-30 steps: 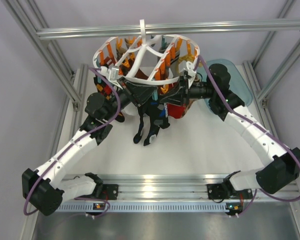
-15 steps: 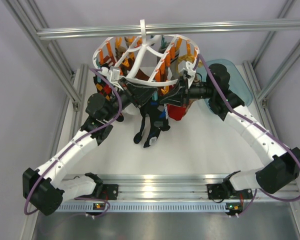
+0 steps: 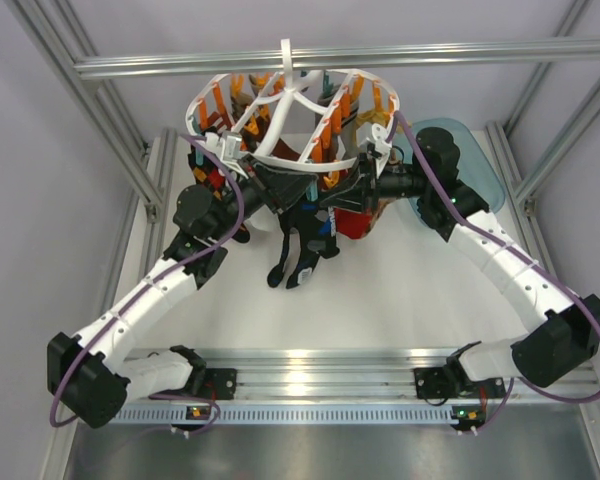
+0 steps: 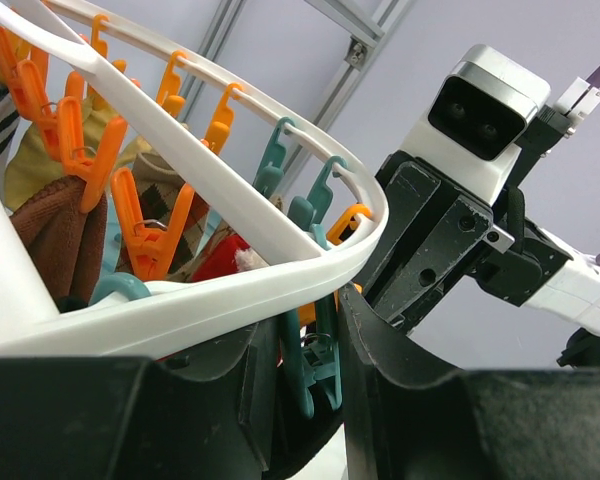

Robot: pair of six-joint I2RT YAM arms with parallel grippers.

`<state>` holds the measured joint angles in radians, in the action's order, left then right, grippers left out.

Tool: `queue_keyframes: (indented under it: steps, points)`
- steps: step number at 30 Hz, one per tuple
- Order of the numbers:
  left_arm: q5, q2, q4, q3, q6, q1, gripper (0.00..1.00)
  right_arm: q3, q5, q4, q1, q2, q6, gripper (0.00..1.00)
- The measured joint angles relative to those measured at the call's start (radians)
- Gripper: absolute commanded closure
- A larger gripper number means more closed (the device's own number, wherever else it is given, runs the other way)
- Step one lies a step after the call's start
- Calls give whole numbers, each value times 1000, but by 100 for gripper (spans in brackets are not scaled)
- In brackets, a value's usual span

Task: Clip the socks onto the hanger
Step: Clamp the sock onto the hanger.

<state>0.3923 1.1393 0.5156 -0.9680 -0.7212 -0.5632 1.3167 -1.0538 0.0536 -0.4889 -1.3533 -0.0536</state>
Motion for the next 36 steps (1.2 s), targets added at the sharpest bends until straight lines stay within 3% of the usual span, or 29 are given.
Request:
queue_keyframes:
  steps: [24, 36]
  points:
    - [14, 18, -1, -25, -70, -2, 100, 0, 1, 16, 0, -2, -23, 100]
    - [18, 17, 1, -24, -39, -1, 100, 0, -19, -10, 3, -4, 58, 100]
